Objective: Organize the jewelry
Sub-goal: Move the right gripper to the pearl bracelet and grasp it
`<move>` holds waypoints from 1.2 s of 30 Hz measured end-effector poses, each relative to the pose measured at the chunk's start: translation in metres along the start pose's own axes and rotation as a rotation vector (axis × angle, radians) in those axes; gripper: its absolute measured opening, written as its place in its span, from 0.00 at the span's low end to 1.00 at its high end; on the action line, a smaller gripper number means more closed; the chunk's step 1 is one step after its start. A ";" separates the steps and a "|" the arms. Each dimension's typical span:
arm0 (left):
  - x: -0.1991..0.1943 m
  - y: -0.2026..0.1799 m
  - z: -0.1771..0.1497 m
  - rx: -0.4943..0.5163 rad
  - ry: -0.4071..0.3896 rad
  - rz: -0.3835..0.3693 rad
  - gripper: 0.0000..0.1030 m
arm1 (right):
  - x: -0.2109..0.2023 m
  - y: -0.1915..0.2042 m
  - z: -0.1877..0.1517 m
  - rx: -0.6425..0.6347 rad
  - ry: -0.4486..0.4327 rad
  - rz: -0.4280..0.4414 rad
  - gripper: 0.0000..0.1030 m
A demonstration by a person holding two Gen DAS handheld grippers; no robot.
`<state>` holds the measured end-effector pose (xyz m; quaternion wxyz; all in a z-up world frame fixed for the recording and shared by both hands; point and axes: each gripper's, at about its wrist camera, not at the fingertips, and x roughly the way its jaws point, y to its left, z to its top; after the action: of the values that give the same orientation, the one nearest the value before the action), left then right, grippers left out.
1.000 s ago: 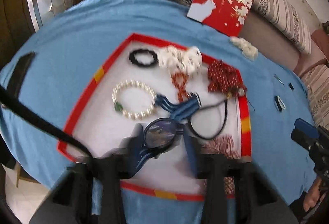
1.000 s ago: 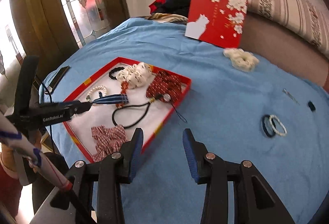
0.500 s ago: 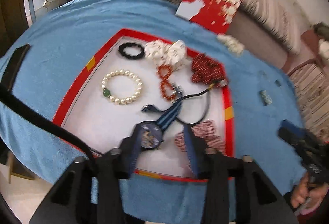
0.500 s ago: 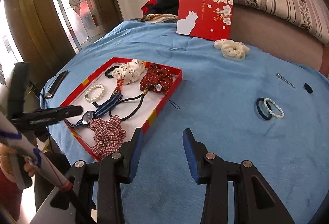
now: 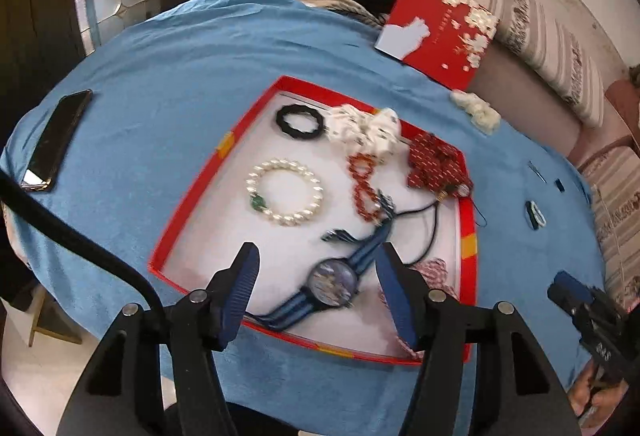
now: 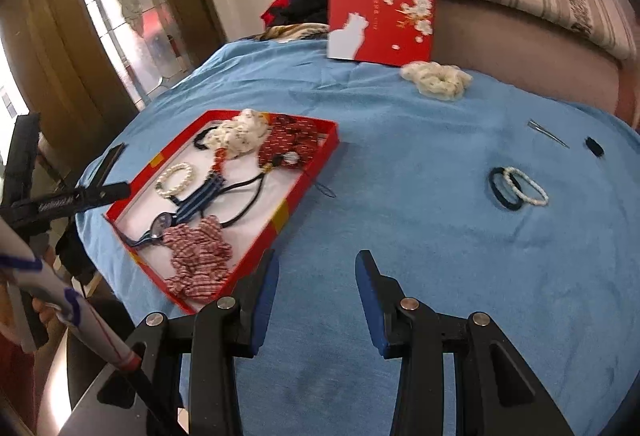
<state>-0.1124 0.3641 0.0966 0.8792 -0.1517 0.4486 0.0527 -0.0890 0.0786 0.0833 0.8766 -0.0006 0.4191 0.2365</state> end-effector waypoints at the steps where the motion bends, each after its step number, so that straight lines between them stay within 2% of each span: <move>1: -0.001 -0.003 -0.002 0.004 0.002 -0.004 0.58 | 0.000 -0.007 -0.001 0.017 0.003 -0.006 0.42; 5: -0.007 -0.028 -0.007 0.039 0.004 -0.013 0.58 | -0.001 -0.039 -0.010 0.073 0.018 -0.056 0.42; 11: -0.008 -0.086 -0.013 0.140 0.021 -0.070 0.58 | -0.016 -0.096 -0.028 0.177 0.025 -0.147 0.42; 18: 0.016 -0.162 -0.021 0.281 0.059 -0.112 0.59 | -0.027 -0.161 -0.036 0.288 0.027 -0.207 0.42; 21: 0.030 -0.186 -0.026 0.322 0.080 -0.112 0.59 | -0.019 -0.181 -0.025 0.300 0.019 -0.233 0.42; 27: 0.059 -0.219 -0.031 0.361 0.113 -0.061 0.59 | 0.017 -0.229 0.026 0.355 -0.005 -0.248 0.42; 33: 0.079 -0.235 -0.026 0.381 0.126 -0.014 0.59 | 0.068 -0.243 0.044 0.336 0.088 -0.263 0.42; 35: 0.083 -0.238 -0.025 0.392 0.126 0.002 0.59 | 0.073 -0.243 0.042 0.315 0.085 -0.285 0.29; 36: 0.085 -0.240 -0.025 0.400 0.122 0.011 0.59 | 0.072 -0.243 0.043 0.303 0.089 -0.302 0.08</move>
<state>-0.0264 0.1251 0.0670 0.8628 0.0255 0.5032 -0.0419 0.0821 -0.0988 0.0099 0.8728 0.0579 0.4833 0.0366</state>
